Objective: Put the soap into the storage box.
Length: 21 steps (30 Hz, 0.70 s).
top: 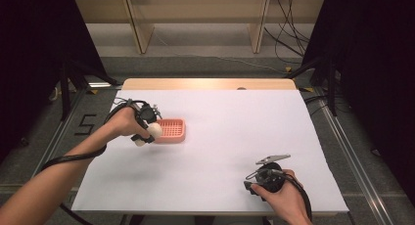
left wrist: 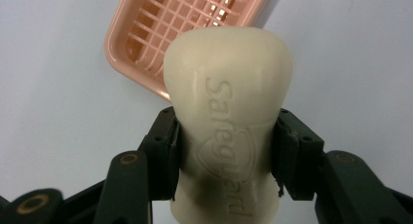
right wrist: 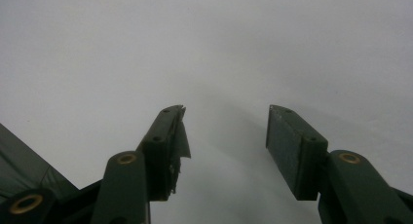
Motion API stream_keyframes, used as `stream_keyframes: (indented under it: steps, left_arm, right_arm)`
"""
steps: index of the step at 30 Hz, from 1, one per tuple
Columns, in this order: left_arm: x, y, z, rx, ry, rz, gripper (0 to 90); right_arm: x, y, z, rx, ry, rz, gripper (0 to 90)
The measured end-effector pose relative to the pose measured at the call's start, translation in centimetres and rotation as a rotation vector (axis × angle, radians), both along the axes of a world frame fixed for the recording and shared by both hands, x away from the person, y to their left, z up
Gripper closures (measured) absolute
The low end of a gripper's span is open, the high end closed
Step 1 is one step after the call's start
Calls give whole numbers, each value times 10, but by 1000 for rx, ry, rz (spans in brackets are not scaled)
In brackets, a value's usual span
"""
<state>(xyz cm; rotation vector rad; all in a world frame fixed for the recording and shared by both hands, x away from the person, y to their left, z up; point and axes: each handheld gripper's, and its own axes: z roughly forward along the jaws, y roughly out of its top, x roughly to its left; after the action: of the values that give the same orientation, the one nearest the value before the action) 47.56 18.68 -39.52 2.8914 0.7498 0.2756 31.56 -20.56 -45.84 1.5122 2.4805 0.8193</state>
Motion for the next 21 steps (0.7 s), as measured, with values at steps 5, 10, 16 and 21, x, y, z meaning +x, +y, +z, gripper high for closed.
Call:
stream_keyframes:
  steps: [5, 10, 16, 21]
  left_arm:
    - [4, -3, 0, 7, -6, 4, 493]
    - [9, -5, -1, 8, -7, 1, 492]
    - [13, -8, 0, 3, -13, 3, 492]
    - [17, -11, -1, 3, -12, -1, 493]
  right_arm:
    - [-1, 0, 1, -4, 12, -15, 486]
    - [0, 0, 1, 8, 5, -5, 486]
    - [-1, 0, 1, 10, 12, -10, 486]
    - [-1, 0, 1, 9, 12, -13, 485]
